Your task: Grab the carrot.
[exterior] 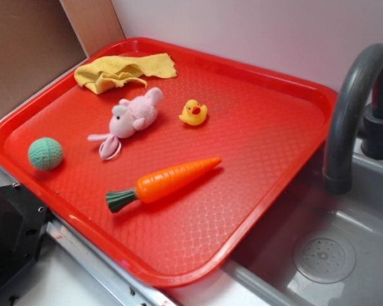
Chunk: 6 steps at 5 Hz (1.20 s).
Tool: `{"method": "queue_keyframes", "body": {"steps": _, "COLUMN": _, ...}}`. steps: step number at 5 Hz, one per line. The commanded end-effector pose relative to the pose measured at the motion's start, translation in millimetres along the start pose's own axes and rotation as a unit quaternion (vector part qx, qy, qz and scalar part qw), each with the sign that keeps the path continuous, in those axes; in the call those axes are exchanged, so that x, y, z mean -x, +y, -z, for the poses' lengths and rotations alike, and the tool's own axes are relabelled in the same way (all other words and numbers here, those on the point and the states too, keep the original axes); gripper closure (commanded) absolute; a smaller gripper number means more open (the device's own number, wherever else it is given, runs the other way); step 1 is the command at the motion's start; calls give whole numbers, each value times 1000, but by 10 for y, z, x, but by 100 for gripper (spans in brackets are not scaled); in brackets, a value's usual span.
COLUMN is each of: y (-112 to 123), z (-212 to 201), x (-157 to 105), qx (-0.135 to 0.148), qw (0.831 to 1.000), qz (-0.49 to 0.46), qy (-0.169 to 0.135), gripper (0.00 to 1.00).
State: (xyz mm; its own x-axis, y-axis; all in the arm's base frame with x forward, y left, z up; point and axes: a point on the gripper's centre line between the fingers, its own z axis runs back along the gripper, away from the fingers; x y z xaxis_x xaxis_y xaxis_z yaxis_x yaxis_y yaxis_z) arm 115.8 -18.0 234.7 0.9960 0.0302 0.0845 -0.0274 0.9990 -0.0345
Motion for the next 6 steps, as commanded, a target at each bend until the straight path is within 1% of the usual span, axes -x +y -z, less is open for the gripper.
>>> {"method": "queue_keyframes", "body": {"steps": 1, "y": 0, "z": 0, "x": 0, "qx": 0, "qw": 1000, "qz": 0, "qy": 0, "gripper": 0}}
{"method": "queue_keyframes", "body": {"steps": 2, "y": -64, "z": 76, "x": -82, "qx": 12, "qw": 999, "qz": -3, "qy": -34, "gripper": 0}}
{"method": "queue_keyframes", "body": {"steps": 3, "y": -184, "z": 222, "x": -217, "qx": 23, "qw": 998, "qz": 5, "qy": -55, "gripper": 0}}
{"method": "queue_keyframes", "body": {"steps": 4, "y": -389, "z": 365, "x": -345, "qx": 21, "qw": 997, "qz": 43, "qy": -54, "gripper": 0}}
{"method": "queue_keyframes", "body": {"steps": 5, "y": -526, "z": 468, "x": -403, "qx": 52, "qw": 994, "qz": 77, "qy": -58, "gripper": 0}}
{"method": "queue_keyframes", "body": {"steps": 6, "y": -733, "z": 715, "x": -515, "qx": 44, "qw": 993, "qz": 108, "qy": -26, "gripper": 0}}
